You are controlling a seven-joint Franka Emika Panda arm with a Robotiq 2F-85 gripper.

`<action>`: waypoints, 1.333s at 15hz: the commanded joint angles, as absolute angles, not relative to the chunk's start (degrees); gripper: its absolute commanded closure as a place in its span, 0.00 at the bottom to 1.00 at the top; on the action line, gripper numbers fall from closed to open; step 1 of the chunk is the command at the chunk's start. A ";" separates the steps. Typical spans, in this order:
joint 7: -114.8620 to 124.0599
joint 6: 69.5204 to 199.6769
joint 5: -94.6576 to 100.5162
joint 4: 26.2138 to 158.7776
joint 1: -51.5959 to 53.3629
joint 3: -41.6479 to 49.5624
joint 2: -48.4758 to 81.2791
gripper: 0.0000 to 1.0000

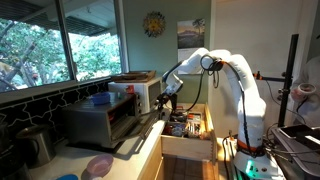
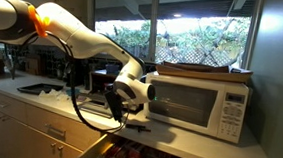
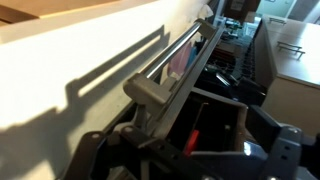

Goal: Close the door of the toaster oven

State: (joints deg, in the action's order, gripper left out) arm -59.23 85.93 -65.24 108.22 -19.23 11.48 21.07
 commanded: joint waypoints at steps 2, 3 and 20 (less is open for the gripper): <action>-66.05 79.58 -74.23 107.61 -20.76 11.07 20.26 0.00; -67.47 79.20 -75.83 107.21 -20.22 10.91 20.51 0.00; -75.02 79.13 -84.61 103.87 -16.33 10.70 19.36 0.00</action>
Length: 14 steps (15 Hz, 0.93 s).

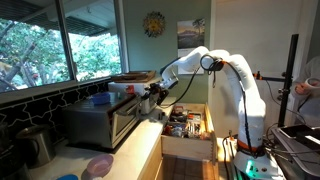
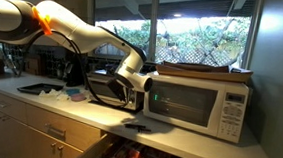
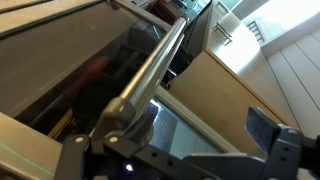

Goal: Close the door of the toaster oven

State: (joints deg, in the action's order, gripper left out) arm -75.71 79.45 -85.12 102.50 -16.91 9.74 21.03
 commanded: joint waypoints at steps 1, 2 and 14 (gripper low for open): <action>-74.03 79.01 -81.94 105.58 -16.52 11.74 16.76 0.00; -74.08 79.35 -80.48 107.06 -16.96 12.73 14.42 0.00; -66.47 82.02 -49.16 115.87 -18.04 18.14 -1.95 0.00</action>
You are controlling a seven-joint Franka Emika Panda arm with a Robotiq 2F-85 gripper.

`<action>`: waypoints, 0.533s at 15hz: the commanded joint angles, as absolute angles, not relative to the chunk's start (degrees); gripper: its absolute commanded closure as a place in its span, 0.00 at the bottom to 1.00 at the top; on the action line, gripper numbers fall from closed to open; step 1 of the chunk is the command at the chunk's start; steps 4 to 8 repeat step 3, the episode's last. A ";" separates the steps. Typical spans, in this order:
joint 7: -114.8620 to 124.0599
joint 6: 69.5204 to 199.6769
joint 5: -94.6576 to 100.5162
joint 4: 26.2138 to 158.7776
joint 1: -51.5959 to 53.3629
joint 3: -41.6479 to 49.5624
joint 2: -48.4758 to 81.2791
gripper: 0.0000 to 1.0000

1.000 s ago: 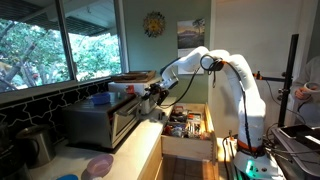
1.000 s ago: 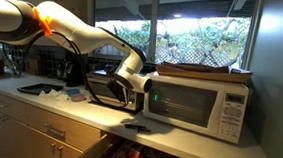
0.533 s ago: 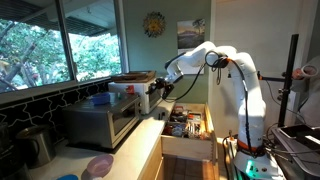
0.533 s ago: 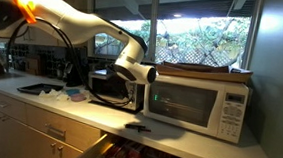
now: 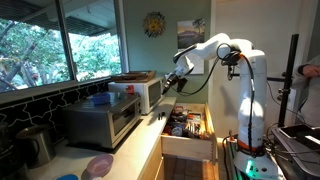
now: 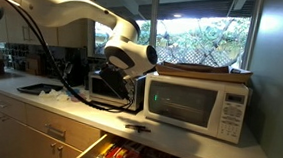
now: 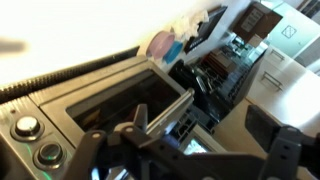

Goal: Close the door of the toaster oven

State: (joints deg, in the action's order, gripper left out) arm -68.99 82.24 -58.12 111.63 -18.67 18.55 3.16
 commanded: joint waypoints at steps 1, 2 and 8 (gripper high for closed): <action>-66.00 79.81 -46.17 115.87 -17.91 17.79 -2.54 0.00; -66.42 76.99 -44.15 115.67 -17.69 17.47 -2.88 0.00; -67.76 79.02 -48.50 113.60 -18.28 18.01 -0.07 0.00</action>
